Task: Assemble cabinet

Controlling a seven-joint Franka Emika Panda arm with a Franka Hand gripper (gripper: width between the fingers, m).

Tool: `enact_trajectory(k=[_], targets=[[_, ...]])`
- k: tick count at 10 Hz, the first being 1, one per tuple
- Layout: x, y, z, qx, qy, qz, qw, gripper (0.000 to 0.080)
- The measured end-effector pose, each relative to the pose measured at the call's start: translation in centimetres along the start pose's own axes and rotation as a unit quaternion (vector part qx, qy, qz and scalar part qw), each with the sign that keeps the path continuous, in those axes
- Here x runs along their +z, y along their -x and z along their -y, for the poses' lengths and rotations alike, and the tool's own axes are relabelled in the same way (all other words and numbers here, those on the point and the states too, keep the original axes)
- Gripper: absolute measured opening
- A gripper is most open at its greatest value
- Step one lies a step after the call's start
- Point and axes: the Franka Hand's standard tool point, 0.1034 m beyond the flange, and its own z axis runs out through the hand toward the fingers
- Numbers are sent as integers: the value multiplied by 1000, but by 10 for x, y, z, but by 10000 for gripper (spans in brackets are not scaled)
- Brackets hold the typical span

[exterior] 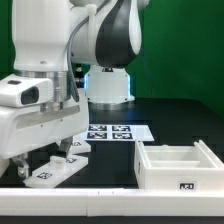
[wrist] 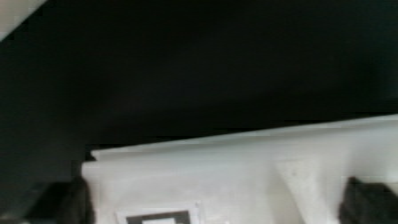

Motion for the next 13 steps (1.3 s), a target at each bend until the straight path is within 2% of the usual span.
enact_trajectory(k=[1, 2, 3, 4, 5, 6, 8, 9, 10, 11, 12, 13], targets=[[0, 0, 0, 0, 0, 0, 1000, 574], [0, 1, 0, 1, 0, 0, 1000, 574], [0, 1, 0, 2, 0, 0, 1000, 392], [0, 1, 0, 3, 0, 0, 1000, 257], [0, 1, 0, 4, 0, 0, 1000, 257], [0, 2, -1, 5, 0, 0, 1000, 81], [-1, 2, -1, 8, 0, 0, 1000, 63], [-5, 3, -1, 29, 10, -3, 1000, 63], [-16, 7, 6, 68, 27, -9, 997, 63], [-27, 13, 23, 142, 34, -16, 989, 63], [-35, 13, 38, 222, 26, -20, 975, 63], [-41, 4, 47, 291, 25, -25, 956, 64]])
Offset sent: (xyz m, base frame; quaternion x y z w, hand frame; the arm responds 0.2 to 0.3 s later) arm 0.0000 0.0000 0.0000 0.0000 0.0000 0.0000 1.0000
